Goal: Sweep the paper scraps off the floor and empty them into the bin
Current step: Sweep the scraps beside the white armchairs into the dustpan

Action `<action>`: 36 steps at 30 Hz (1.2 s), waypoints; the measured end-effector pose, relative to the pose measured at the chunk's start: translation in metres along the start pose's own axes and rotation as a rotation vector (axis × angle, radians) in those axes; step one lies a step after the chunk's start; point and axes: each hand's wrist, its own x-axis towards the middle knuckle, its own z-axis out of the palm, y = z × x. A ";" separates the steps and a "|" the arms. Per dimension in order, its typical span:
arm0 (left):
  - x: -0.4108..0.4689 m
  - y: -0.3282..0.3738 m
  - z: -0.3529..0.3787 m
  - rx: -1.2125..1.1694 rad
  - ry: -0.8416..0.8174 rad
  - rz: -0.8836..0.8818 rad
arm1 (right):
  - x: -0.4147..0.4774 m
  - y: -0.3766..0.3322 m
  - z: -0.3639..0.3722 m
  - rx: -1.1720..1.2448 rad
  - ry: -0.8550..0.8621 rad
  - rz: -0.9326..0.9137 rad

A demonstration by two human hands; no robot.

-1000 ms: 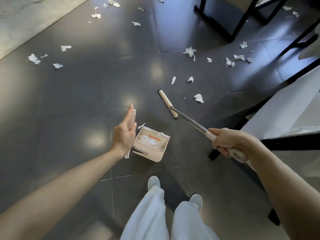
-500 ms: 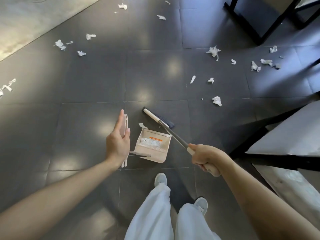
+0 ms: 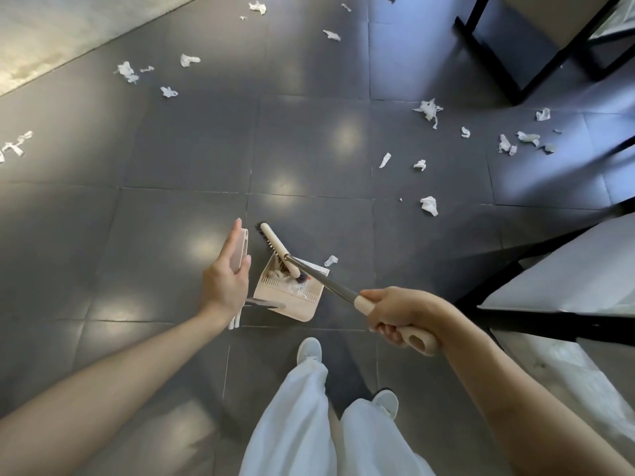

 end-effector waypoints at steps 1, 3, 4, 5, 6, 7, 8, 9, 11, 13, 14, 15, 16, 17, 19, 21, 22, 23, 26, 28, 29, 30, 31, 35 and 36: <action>-0.004 -0.002 -0.001 -0.013 0.006 0.000 | -0.005 -0.003 -0.001 -0.006 0.012 -0.012; -0.012 -0.008 -0.007 -0.034 0.031 -0.005 | -0.013 -0.014 -0.002 -0.036 0.042 -0.037; -0.016 -0.012 -0.010 -0.038 0.042 -0.020 | -0.016 -0.020 -0.001 -0.078 0.062 -0.053; -0.020 -0.015 -0.014 -0.039 0.055 -0.047 | -0.017 -0.025 -0.001 -0.138 0.083 -0.074; -0.024 -0.020 -0.018 -0.040 0.067 -0.077 | -0.017 -0.032 0.001 -0.208 0.104 -0.096; -0.028 -0.025 -0.023 -0.041 0.080 -0.098 | -0.015 -0.038 0.002 -0.280 0.124 -0.119; -0.033 -0.030 -0.027 -0.039 0.093 -0.108 | -0.013 -0.045 0.004 -0.350 0.142 -0.142; -0.037 -0.034 -0.032 -0.034 0.107 -0.112 | -0.008 -0.051 0.006 -0.415 0.160 -0.162; -0.043 -0.043 -0.040 -0.016 0.135 -0.121 | 0.009 -0.063 0.011 -0.502 0.180 -0.187; -0.046 -0.050 -0.047 -0.007 0.150 -0.124 | 0.030 -0.068 0.018 -0.535 0.170 -0.197; -0.047 -0.054 -0.050 -0.003 0.150 -0.119 | 0.040 -0.068 0.023 -0.555 0.155 -0.193; -0.046 -0.057 -0.052 0.003 0.144 -0.112 | 0.047 -0.065 0.028 -0.576 0.135 -0.178; -0.046 -0.059 -0.054 0.010 0.137 -0.108 | 0.053 -0.061 0.032 -0.589 0.108 -0.156; -0.044 -0.062 -0.056 0.014 0.133 -0.108 | 0.058 -0.055 0.036 -0.573 0.078 -0.133; -0.037 -0.064 -0.058 0.004 0.150 -0.116 | 0.061 -0.044 0.040 -0.476 -0.001 -0.091; -0.025 -0.061 -0.057 -0.029 0.143 -0.117 | 0.057 -0.037 0.035 -0.379 -0.055 -0.043; -0.018 -0.059 -0.057 -0.048 0.127 -0.108 | 0.053 -0.035 0.030 -0.361 -0.068 -0.028; -0.013 -0.056 -0.056 -0.061 0.109 -0.101 | 0.047 -0.034 0.023 -0.365 -0.074 -0.022; -0.004 -0.053 -0.057 -0.064 0.056 -0.079 | 0.022 -0.035 0.004 -0.392 -0.046 -0.047; -0.003 -0.050 -0.055 -0.045 -0.006 -0.043 | 0.005 -0.034 -0.006 -0.365 -0.024 -0.068; -0.003 -0.047 -0.054 -0.039 -0.036 -0.018 | -0.003 -0.031 -0.011 -0.344 -0.015 -0.075; -0.002 -0.043 -0.050 -0.039 -0.061 0.004 | -0.010 -0.027 -0.015 -0.322 0.000 -0.078; 0.000 -0.038 -0.047 -0.040 -0.078 0.023 | -0.015 -0.023 -0.020 -0.302 0.021 -0.082; 0.019 -0.016 -0.027 -0.047 -0.156 0.107 | -0.023 -0.003 -0.040 -0.214 0.142 -0.097; 0.024 -0.010 -0.020 -0.046 -0.181 0.131 | -0.023 0.003 -0.044 -0.178 0.166 -0.092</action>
